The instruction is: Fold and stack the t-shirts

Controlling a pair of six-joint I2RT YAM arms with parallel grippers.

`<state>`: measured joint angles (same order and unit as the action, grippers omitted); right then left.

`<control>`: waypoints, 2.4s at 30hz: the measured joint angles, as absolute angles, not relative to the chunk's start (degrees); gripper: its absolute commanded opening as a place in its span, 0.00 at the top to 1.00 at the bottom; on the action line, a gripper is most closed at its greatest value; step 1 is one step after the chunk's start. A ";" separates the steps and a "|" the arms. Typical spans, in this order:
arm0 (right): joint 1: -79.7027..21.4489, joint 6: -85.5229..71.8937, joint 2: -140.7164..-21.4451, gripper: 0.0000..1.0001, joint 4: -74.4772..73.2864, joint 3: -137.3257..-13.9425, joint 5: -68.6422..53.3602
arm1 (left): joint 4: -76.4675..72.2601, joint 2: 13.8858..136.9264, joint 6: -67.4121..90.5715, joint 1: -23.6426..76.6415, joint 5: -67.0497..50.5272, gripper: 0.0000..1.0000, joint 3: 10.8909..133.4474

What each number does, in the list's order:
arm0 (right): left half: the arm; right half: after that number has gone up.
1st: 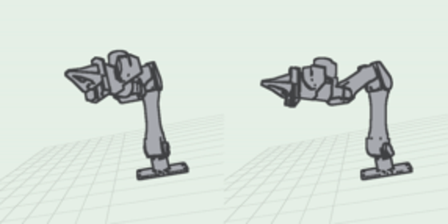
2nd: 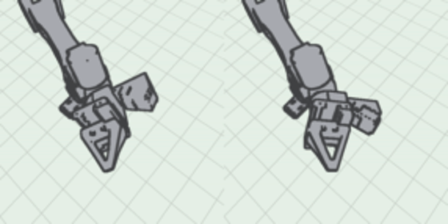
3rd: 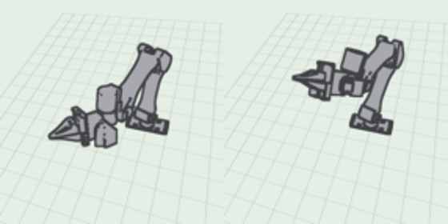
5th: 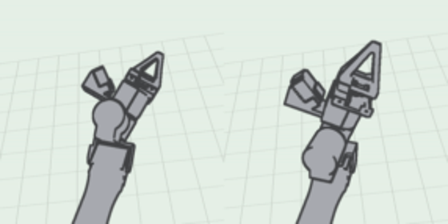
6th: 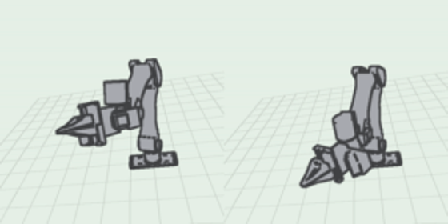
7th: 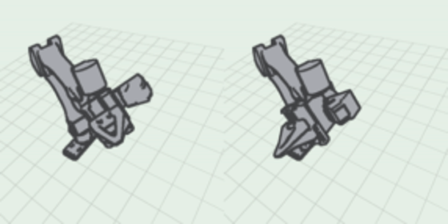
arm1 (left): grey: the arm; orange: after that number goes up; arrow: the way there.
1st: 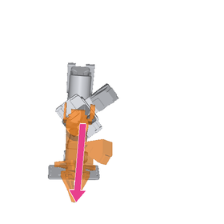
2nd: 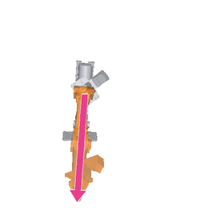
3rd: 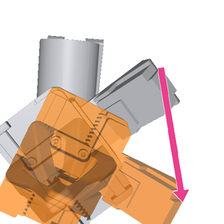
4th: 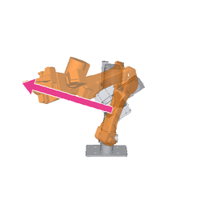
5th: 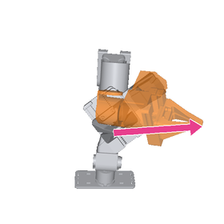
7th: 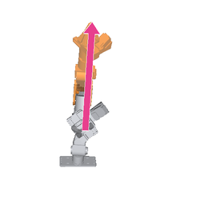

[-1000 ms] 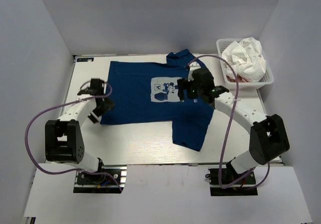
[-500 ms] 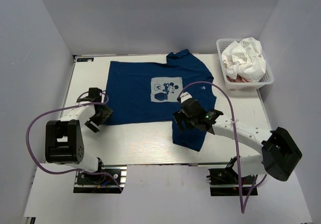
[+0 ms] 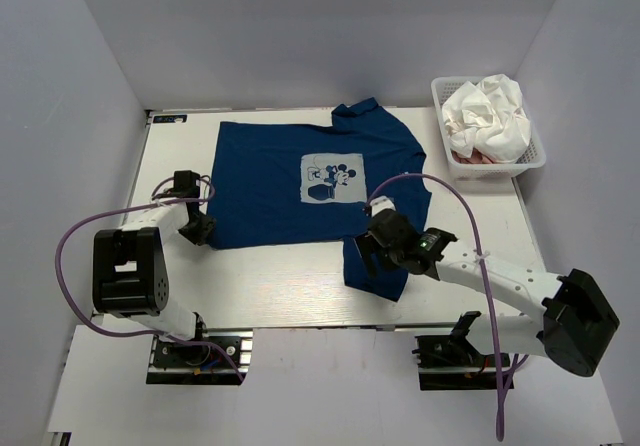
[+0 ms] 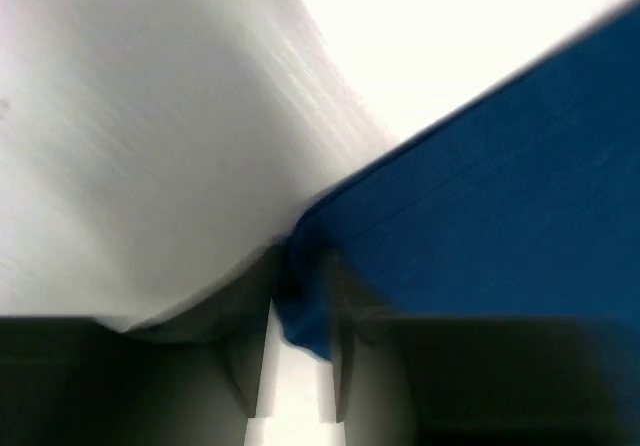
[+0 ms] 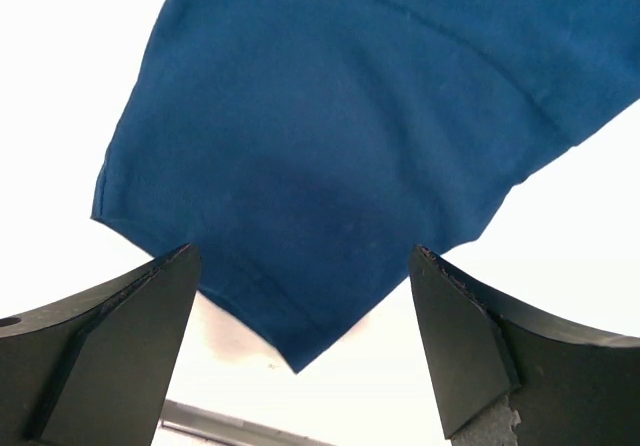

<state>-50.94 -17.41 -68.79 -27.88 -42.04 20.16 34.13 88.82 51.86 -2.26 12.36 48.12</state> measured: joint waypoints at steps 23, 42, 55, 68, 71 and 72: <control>-55.29 -37.69 -79.07 0.10 -32.69 -39.57 14.74 | 32.93 88.53 50.39 -2.39 10.90 1.00 47.75; -53.54 -40.14 -78.48 1.00 -36.10 -42.37 21.93 | 35.75 87.57 49.32 -2.39 8.82 1.00 50.87; -37.63 -28.84 -89.89 1.00 -31.83 -65.23 26.63 | 36.95 96.42 49.47 -2.48 6.61 1.00 68.93; -24.45 -17.17 -120.07 1.00 -31.31 -105.23 20.80 | 39.97 117.14 50.68 -3.90 5.91 0.85 90.52; -22.74 -15.40 -128.79 0.10 -33.36 -116.53 19.33 | 40.86 122.28 50.89 -4.19 5.34 0.07 96.33; -22.37 -14.74 -131.13 0.10 -33.87 -119.48 19.00 | 41.15 123.48 51.11 -4.25 5.26 0.00 97.67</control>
<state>-22.37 -14.74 -131.13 -33.87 -119.48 19.00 41.15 123.48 51.11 -4.25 5.26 97.67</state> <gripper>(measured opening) 0.601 0.773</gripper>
